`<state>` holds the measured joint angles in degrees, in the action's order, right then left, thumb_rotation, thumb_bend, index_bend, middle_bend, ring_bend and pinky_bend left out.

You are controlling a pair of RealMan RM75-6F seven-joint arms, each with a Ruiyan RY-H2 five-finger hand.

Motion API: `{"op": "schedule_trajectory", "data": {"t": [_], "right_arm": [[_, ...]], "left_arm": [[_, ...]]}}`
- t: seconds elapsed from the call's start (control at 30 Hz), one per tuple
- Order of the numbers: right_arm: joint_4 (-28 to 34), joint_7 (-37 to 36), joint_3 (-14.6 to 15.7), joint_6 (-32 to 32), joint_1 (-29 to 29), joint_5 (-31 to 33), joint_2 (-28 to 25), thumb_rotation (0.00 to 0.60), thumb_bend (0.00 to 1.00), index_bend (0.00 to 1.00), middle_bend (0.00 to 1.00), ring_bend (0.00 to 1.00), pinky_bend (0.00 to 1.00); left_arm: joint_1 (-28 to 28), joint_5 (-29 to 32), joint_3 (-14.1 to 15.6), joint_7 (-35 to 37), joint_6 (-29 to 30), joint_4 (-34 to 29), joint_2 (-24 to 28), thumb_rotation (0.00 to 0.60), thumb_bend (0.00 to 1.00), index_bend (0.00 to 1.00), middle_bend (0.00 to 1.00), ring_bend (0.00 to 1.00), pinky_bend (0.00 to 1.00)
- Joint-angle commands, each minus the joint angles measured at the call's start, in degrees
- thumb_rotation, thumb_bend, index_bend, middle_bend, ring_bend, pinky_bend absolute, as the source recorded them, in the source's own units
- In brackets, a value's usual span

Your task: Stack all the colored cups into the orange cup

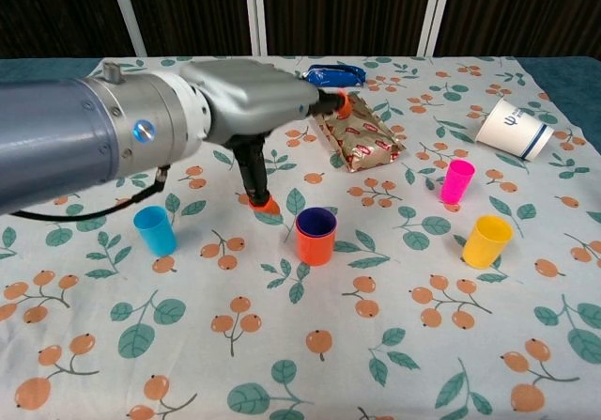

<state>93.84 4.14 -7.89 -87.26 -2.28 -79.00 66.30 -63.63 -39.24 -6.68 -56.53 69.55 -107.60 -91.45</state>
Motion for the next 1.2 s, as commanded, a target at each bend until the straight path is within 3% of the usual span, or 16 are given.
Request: {"op": "schedule_trajectory", "data": {"t": [0.03,0.17,0.27,0.43,0.6,0.7,0.83,0.97,1.2], "right_arm": [[-0.15,-0.20,0.06,0.41,-0.09,0.18,-0.08,0.600,0.33,0.11,0.09,0.10,0.14],[-0.24,0.14,0.15,0.84,-0.29,0.26,0.04,0.600,0.33,0.11,0.09,0.10,0.14],[0.08,0.78,0.37,0.99,-0.47,-0.09,0.31,0.600,0.33,0.11,0.09,0.10,0.14],[1.04,1.14,1.41,1.98,-0.92,-1.47,0.57,0.600,0.33,0.11,0.09,0.10,0.14],[2.81,-0.98,3.60,4.87,-1.73,-4.09,-0.62,0.600,0.32,0.11,0.08,0.10,0.14],[4.05,-2.04,5.56,8.40,-2.90,-5.94,-1.94,0.600,0.31,0.11,0.08,0.09,0.14],[5.71,-4.56,6.97,13.06,-5.53,-8.68,-3.35,0.600,0.31,0.12,0.08,0.09,0.14],[7.15,-4.75,6.40,16.27,-8.37,-9.70,-3.48,0.600,0.31,0.16,0.08,0.09,0.14],[7.43,-2.28,3.09,23.67,-14.23,-4.40,0.46,0.600,0.31,0.24,0.08,0.09,0.14]], "left_arm": [[6.19,-15.19,5.98,1.60,10.67,-3.17,7.74,0.600,0.08,0.04,0.06,0.00,0.04],[13.78,-25.25,13.01,8.56,17.41,-1.02,13.47,0.600,0.07,0.04,0.05,0.00,0.03],[21.58,-31.59,18.08,21.18,22.44,4.54,16.71,0.600,0.07,0.04,0.05,0.00,0.03],[32.96,-32.89,21.39,41.47,25.95,18.72,16.44,0.600,0.07,0.04,0.05,0.00,0.03],[40.37,-32.60,19.32,54.38,28.81,30.52,13.14,0.600,0.07,0.04,0.05,0.00,0.03],[42.49,-32.46,17.61,59.23,28.87,33.40,12.68,0.600,0.07,0.04,0.04,0.00,0.03],[43.87,-32.69,15.46,60.28,28.83,34.28,13.52,0.600,0.07,0.04,0.04,0.00,0.03],[45.09,-32.40,13.51,61.76,28.46,33.96,14.79,0.600,0.07,0.04,0.04,0.00,0.03],[46.68,-33.87,11.20,61.79,27.39,33.30,16.31,0.600,0.07,0.04,0.04,0.00,0.03]]}}
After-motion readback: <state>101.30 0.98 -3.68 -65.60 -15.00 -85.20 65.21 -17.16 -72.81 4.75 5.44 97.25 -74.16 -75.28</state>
